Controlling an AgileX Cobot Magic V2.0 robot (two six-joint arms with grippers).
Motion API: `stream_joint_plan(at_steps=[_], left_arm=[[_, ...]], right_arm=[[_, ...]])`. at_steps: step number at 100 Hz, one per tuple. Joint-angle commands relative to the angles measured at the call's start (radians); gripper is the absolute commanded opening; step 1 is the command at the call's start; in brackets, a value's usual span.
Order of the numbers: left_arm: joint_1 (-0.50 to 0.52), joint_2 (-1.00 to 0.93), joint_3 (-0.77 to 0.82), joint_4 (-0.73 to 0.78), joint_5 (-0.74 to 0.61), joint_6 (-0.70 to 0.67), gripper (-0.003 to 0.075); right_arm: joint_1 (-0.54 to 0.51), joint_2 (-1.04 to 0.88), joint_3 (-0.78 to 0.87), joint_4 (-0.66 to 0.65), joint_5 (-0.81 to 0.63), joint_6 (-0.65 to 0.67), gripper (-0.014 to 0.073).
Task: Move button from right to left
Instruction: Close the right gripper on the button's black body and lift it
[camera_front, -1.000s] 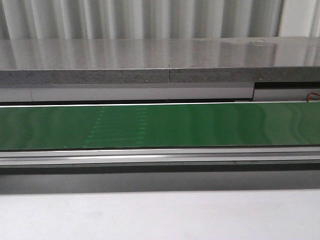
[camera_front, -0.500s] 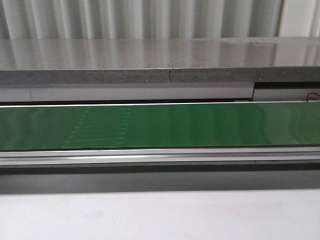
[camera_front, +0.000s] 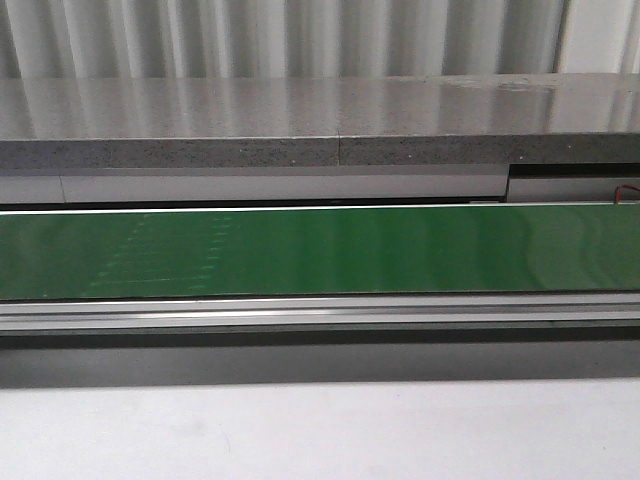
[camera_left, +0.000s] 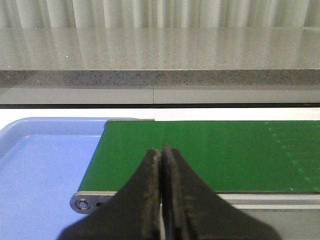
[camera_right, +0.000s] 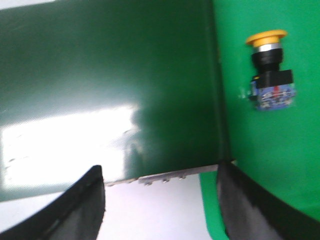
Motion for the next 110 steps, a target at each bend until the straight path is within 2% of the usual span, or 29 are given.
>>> stream_joint_plan(at_steps=[1,23,47,88,110], left_arm=[[0.001,-0.034,0.024,-0.006,-0.086,-0.008,-0.0020],[0.001,-0.034,0.024,-0.006,-0.086,-0.008,-0.0020],[0.001,-0.034,0.024,-0.006,-0.086,-0.008,-0.0020],[0.001,-0.034,0.024,-0.006,-0.086,-0.008,-0.0020],[0.001,-0.034,0.024,-0.006,-0.086,-0.008,-0.0020]], right_arm=[[-0.060,0.026,-0.075,-0.009,-0.010,-0.002,0.0486],[-0.203,0.159,-0.165,-0.008,0.005,-0.002,0.0486],[-0.305,0.268,-0.215,-0.007,0.021,-0.002,0.0486],[-0.313,0.438,-0.222,0.014,-0.018,-0.112,0.0486],[-0.313,0.503,-0.245,0.015,-0.066,-0.116,0.0485]])
